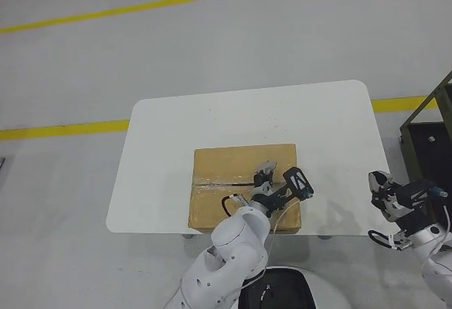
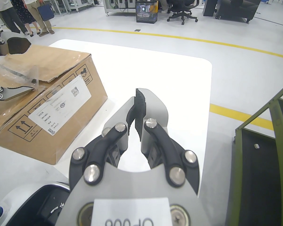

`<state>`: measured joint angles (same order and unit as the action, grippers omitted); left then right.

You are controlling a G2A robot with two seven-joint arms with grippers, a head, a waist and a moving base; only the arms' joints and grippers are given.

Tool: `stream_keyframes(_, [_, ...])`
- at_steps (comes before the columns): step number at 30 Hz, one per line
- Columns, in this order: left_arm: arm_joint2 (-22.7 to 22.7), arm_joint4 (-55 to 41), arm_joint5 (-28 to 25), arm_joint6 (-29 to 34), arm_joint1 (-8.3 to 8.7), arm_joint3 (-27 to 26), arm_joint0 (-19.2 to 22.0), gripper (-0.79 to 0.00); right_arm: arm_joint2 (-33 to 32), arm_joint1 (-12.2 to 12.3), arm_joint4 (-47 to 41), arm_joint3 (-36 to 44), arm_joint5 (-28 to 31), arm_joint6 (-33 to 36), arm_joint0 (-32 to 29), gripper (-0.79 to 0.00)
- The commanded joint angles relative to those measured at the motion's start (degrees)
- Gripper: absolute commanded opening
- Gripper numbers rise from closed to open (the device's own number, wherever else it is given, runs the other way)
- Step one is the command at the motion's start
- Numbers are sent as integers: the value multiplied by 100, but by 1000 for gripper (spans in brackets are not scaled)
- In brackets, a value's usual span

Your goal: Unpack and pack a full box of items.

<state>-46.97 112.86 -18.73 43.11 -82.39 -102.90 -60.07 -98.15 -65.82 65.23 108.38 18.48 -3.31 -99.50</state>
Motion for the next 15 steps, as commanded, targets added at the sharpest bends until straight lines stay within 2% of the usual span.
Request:
stream_keyframes(1, [7, 13, -29, 4, -12, 19, 13, -434, -2, -2, -12, 0, -5, -3, -5, -785])
stream_keyframes(6, [-9, 33, -51, 3, -40, 70, 22, -511, -5, -7, -15, 10, -9, 8, -8, -785])
stream_keyframes(8, [-25, 45, -48, -3, -48, 63, 16, -646, -7, -9, -27, 10, -5, 7, -4, -785])
stream_keyframes(9, [-35, 53, -47, -5, -51, 62, 8, -763, -7, -10, -28, 8, -2, 10, 0, -785])
stream_keyframes(10, [-49, 64, -47, -8, -54, 62, 1, -785, -6, -10, -28, 7, -2, 15, 6, -785])
stream_keyframes(15, [-134, 43, 17, -57, -64, -21, -86, -785, 11, -15, -72, 18, 27, 27, 35, -785])
